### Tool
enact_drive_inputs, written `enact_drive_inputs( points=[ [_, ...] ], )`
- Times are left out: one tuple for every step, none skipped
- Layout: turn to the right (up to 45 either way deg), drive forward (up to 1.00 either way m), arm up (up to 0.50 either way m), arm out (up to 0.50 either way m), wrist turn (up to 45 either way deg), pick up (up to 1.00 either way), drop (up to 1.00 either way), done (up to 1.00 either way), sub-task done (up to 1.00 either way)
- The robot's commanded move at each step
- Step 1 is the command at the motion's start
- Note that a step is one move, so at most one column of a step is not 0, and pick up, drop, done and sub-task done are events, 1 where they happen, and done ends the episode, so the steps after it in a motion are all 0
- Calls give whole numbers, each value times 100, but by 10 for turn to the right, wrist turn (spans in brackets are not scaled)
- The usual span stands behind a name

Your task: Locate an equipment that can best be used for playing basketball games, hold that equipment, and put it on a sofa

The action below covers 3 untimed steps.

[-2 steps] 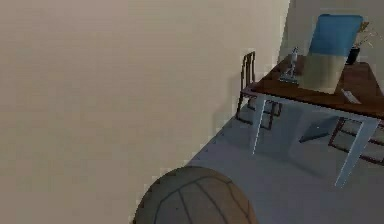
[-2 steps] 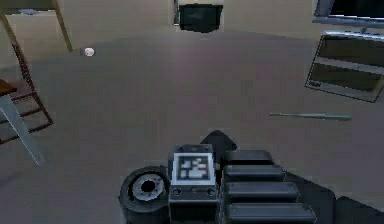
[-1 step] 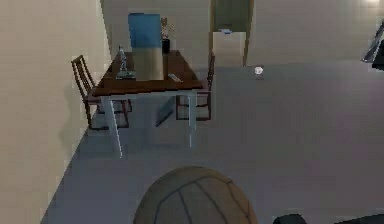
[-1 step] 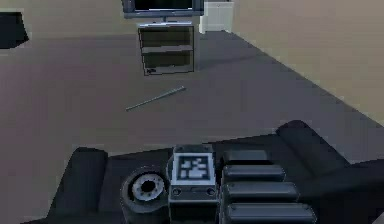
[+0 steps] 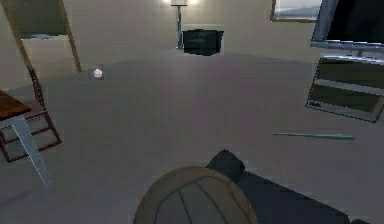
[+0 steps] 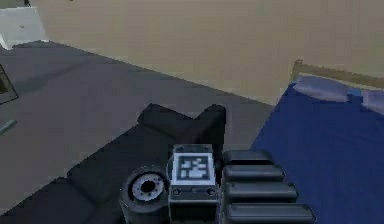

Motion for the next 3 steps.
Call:
enact_drive_inputs(
  points=[
    [330,0,0,0,0,0,0,0,0],
    [0,10,0,0,0,0,0,0,0],
    [-450,0,0,0,0,0,0,0,0]
  ],
)
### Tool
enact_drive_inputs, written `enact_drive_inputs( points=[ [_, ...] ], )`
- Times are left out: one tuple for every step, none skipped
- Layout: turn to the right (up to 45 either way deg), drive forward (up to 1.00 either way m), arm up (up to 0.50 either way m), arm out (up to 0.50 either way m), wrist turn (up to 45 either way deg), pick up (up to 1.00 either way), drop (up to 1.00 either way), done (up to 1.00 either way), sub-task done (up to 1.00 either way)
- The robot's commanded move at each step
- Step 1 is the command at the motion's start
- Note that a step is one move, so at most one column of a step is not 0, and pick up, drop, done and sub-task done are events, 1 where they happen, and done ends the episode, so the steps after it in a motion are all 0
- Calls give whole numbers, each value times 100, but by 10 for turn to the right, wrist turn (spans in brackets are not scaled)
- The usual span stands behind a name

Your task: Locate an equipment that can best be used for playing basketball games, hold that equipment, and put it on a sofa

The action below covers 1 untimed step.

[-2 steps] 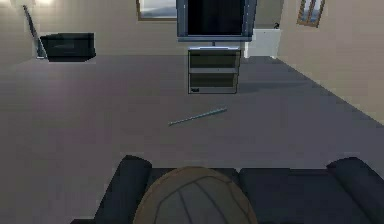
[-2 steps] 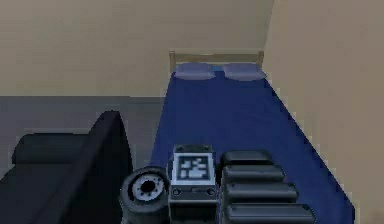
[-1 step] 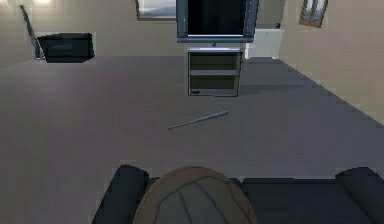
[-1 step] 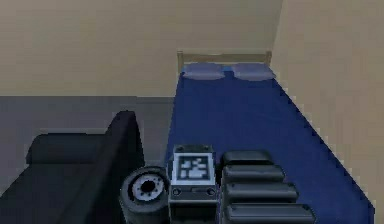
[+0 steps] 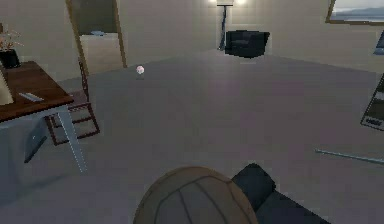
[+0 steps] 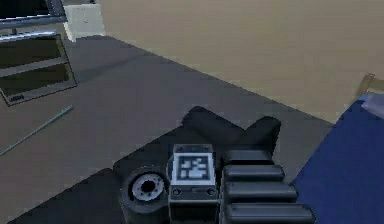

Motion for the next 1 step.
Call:
enact_drive_inputs(
  points=[
    [-150,0,0,0,0,0,0,0,0]
  ],
)
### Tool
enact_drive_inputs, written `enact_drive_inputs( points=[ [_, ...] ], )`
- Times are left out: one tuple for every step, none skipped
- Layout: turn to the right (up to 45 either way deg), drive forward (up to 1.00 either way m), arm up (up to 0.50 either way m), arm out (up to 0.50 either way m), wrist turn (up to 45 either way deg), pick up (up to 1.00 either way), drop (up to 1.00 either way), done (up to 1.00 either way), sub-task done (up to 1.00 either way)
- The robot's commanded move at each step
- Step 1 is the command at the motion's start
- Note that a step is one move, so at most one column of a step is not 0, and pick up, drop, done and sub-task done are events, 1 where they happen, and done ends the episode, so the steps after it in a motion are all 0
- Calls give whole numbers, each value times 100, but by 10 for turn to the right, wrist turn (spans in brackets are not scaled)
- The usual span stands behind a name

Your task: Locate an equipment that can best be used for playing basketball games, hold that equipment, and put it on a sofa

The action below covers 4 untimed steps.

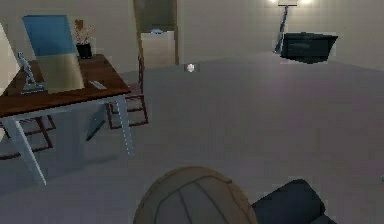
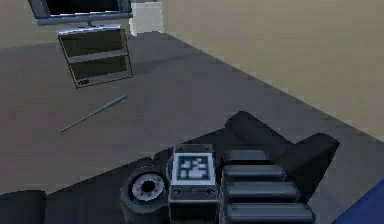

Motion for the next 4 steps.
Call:
enact_drive_inputs(
  points=[
    [0,0,0,48,0,0,0,0,0],
    [0,0,0,0,450,0,0,0,0],
    [0,0,0,0,450,0,0,0,0],
    [0,0,0,0,300,0,0,0,0]
  ],
)
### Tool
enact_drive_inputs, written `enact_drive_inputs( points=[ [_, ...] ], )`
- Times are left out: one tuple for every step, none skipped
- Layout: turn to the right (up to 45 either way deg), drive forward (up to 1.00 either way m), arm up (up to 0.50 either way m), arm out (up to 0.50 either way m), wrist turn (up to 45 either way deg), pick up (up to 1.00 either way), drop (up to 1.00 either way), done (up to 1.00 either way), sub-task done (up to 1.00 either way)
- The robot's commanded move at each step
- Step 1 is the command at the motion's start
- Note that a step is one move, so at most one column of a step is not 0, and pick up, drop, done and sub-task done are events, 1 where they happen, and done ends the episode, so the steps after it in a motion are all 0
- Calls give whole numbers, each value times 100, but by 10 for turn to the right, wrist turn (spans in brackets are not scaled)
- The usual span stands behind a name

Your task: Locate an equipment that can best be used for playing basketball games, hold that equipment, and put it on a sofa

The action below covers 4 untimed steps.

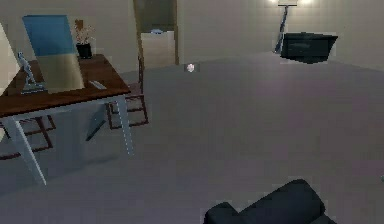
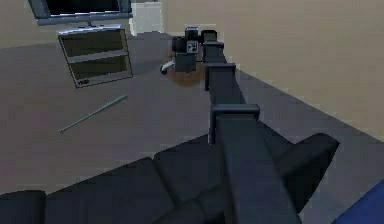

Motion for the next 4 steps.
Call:
enact_drive_inputs(
  points=[
    [0,0,-40,0,0,0,0,0,0],
    [0,0,-32,0,0,0,0,0,0],
    [0,0,0,0,0,0,100,0,0],
    [0,0,10,0,0,0,0,0,0]
  ],
)
